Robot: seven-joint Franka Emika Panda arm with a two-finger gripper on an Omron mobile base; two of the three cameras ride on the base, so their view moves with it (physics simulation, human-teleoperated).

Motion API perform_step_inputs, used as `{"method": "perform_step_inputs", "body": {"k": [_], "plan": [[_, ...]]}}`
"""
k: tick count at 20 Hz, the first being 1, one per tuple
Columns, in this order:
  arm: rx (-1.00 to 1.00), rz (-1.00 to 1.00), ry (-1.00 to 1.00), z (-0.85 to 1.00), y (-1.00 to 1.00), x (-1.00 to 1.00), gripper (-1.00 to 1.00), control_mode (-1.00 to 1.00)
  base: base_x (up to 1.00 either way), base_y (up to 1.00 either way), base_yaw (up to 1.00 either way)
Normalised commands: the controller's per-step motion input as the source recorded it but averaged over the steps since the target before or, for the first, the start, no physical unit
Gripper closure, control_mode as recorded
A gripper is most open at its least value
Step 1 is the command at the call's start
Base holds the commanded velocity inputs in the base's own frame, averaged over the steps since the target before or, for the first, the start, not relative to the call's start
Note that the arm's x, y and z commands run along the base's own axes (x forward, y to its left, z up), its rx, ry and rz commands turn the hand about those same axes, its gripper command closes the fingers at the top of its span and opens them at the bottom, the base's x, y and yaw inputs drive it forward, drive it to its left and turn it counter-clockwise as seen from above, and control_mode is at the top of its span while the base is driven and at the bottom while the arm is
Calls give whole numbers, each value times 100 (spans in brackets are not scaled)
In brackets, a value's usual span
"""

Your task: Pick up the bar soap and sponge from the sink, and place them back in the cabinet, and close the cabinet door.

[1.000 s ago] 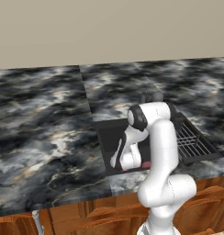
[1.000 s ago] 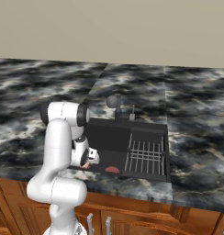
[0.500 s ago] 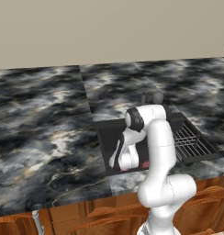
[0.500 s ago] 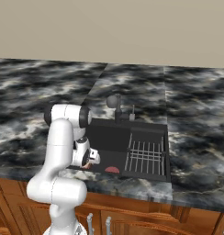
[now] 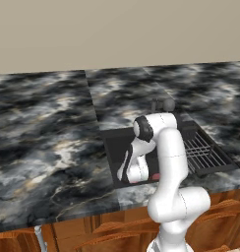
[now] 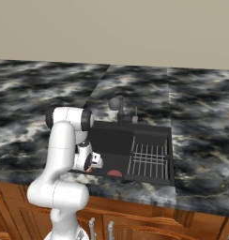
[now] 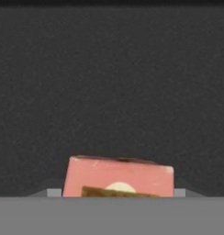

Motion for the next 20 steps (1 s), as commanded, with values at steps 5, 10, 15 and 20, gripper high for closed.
{"method": "perform_step_inputs", "body": {"k": [5,10,15,20], "plan": [[0,0,0,5,-1,0,100,-100,0,0,0],[0,0,-1,67,-1,0,100,-100,0,0,0],[0,0,0,79,0,0,100,-100,0,0,0],[0,0,0,64,0,0,100,-100,0,0,0]]}}
